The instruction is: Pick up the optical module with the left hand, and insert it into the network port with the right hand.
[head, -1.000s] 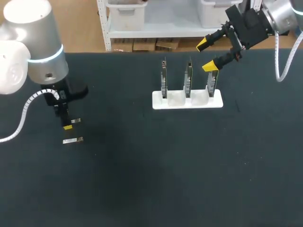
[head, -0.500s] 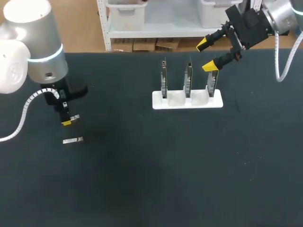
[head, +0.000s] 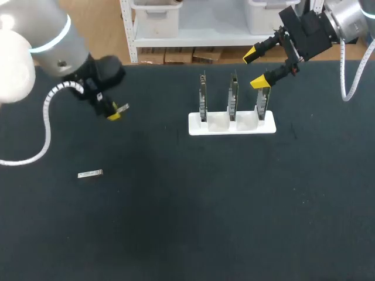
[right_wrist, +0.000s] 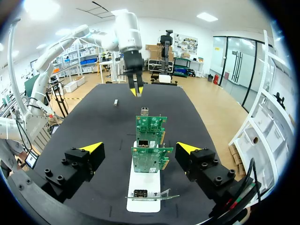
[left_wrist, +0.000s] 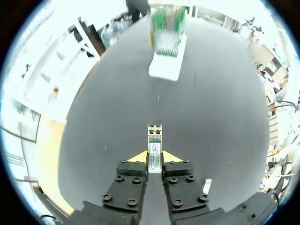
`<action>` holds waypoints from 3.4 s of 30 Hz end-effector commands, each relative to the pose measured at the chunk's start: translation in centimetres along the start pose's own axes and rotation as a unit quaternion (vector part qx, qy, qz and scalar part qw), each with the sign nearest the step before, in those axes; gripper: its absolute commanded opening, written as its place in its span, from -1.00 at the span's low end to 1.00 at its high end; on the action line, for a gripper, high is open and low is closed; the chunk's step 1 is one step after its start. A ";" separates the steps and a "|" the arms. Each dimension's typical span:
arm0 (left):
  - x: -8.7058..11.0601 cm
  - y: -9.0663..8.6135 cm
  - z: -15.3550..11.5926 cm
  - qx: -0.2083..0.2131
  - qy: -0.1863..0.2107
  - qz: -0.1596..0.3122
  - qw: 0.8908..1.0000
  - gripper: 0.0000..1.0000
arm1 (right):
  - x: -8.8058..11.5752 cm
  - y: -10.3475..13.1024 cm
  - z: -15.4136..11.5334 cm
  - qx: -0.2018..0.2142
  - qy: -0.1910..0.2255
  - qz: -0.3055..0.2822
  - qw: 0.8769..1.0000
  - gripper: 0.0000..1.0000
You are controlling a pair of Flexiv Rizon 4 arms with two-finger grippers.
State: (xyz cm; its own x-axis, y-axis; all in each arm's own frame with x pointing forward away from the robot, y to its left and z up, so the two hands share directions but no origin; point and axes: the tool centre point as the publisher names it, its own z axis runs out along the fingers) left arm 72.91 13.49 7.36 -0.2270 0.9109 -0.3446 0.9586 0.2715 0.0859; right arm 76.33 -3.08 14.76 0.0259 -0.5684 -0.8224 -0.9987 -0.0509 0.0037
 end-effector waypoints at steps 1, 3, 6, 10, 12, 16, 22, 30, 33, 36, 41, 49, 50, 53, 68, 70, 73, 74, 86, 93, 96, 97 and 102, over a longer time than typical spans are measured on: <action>-1.3 -0.6 -2.5 0.012 -0.092 0.009 0.996 -1.00 | 0.0 0.0 0.0 0.000 -0.001 -0.001 1.000 1.00; -2.2 -0.5 -3.2 0.029 -0.121 0.005 0.992 -1.00 | 0.0 0.0 0.0 0.000 -0.001 -0.001 1.000 1.00; -2.7 -0.3 -3.9 0.039 -0.148 -0.013 0.988 -1.00 | 0.0 0.0 0.0 0.000 -0.001 -0.001 1.000 1.00; -2.5 -0.1 -4.0 0.029 -0.152 -0.022 0.988 -1.00 | 0.0 0.0 0.0 0.000 -0.001 -0.001 1.000 1.00; -2.5 -0.1 -4.0 0.029 -0.152 -0.022 0.988 -1.00 | 0.0 0.0 0.0 0.000 -0.001 -0.001 1.000 1.00; -2.5 -0.1 -4.0 0.029 -0.152 -0.022 0.988 -1.00 | 0.0 0.0 0.0 0.000 -0.001 -0.001 1.000 1.00; -1.3 -0.3 -3.6 0.028 -0.160 -0.047 0.986 -1.00 | 0.0 0.0 0.0 0.000 -0.001 -0.001 1.000 1.00; -9.6 -0.3 -4.3 0.062 -0.285 -0.024 0.956 -1.00 | 0.0 0.0 0.0 0.000 -0.001 -0.001 1.000 1.00; -13.2 -0.5 -5.3 0.079 -0.325 -0.002 0.942 -1.00 | 0.0 0.0 0.0 0.000 -0.001 -0.001 1.000 1.00; -16.0 -0.7 -6.2 0.090 -0.347 0.017 0.933 -1.00 | 0.0 0.0 0.0 0.000 -0.001 -0.001 1.000 1.00; -18.4 -1.2 -7.1 0.114 -0.382 0.034 0.916 -1.00 | 0.0 0.0 0.0 0.000 -0.001 -0.001 1.000 1.00; -18.2 -1.3 -7.0 0.118 -0.390 0.036 0.912 -1.00 | 0.0 0.0 0.0 0.000 -0.001 -0.001 1.000 1.00; -18.2 -1.3 -7.0 0.118 -0.390 0.036 0.912 -1.00 | 0.0 0.0 0.0 0.000 -0.001 -0.001 1.000 1.00; -18.2 -1.3 -7.0 0.118 -0.390 0.036 0.912 -1.00 | 0.0 0.0 0.0 0.000 -0.001 -0.001 1.000 1.00; -21.6 -2.4 -6.7 0.092 -0.469 0.007 0.879 -1.00 | 0.0 0.0 0.0 0.000 -0.001 -0.001 1.000 1.00; -22.6 -2.8 -6.6 0.089 -0.463 0.017 0.882 -1.00 | 0.0 0.0 0.0 0.000 -0.001 -0.001 1.000 1.00; -23.8 -3.0 -6.3 0.084 -0.460 0.033 0.883 -1.00 | 0.0 0.0 0.0 0.000 -0.001 -0.001 1.000 1.00; -24.1 -3.0 -6.3 0.084 -0.460 0.037 0.883 -1.00 | 0.0 0.0 0.0 0.000 -0.001 -0.001 1.000 1.00; -27.7 -3.1 -4.7 0.093 -0.464 0.051 0.880 -1.00 | 0.0 0.0 0.0 0.000 -0.001 -0.001 1.000 1.00; -28.6 -3.1 -3.6 0.104 -0.461 0.052 0.880 -1.00 | 0.0 0.0 0.0 0.000 -0.001 -0.001 1.000 1.00; -28.7 -3.2 -3.2 0.107 -0.461 0.048 0.880 -1.00 | 0.0 0.0 0.0 0.000 -0.001 -0.001 1.000 1.00; -28.7 -3.2 -3.1 0.108 -0.460 0.047 0.880 -1.00 | 0.0 0.0 0.0 0.000 -0.001 -0.001 1.000 1.00; -28.6 -3.3 -2.7 0.114 -0.466 0.030 0.877 -1.00 | 0.0 0.0 0.0 0.000 -0.001 -0.001 1.000 1.00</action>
State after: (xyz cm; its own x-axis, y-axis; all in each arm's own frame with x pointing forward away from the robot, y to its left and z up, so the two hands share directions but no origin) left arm 75.65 -12.49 19.68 -0.0354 0.2511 -0.9673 0.9977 0.0647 -0.0197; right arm 76.34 -3.08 14.76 0.0258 -0.5684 -0.8224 -0.9987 -0.0510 0.0039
